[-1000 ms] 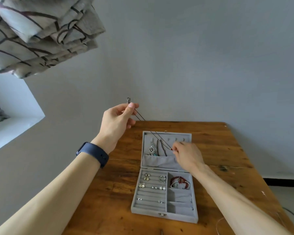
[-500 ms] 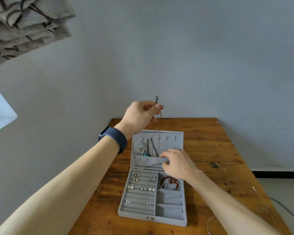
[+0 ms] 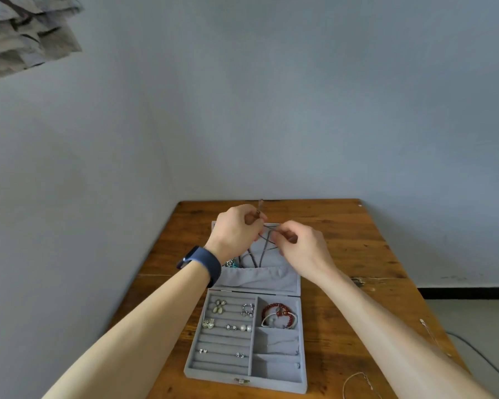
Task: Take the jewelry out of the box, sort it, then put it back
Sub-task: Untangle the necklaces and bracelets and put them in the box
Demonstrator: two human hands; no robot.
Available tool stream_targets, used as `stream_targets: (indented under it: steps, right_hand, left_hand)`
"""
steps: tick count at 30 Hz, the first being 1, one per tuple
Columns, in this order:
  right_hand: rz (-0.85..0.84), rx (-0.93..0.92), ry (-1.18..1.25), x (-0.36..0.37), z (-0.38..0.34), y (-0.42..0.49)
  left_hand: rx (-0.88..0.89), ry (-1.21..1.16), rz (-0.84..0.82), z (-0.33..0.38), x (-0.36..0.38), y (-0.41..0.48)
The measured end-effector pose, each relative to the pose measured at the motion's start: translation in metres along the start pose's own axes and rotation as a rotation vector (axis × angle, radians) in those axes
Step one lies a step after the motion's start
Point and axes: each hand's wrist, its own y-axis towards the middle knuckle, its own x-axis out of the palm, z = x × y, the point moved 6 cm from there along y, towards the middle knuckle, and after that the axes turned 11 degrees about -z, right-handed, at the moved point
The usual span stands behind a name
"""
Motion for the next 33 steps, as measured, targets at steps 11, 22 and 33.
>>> stream_targets:
  steps: [11,22,33]
  right_hand:
    - [0.043,-0.072,-0.225,0.009,0.007,0.003]
    - [-0.272,0.003,-0.592,0.028,0.007,0.007]
    - [0.048,-0.2,-0.523,0.023,-0.024,0.021]
  left_hand:
    - [0.037,0.784,0.245,-0.039,0.041,-0.031]
    - [-0.151,0.886,0.054,-0.05,0.052,-0.021]
    - [-0.038,0.872,0.121,-0.045,0.046,-0.014]
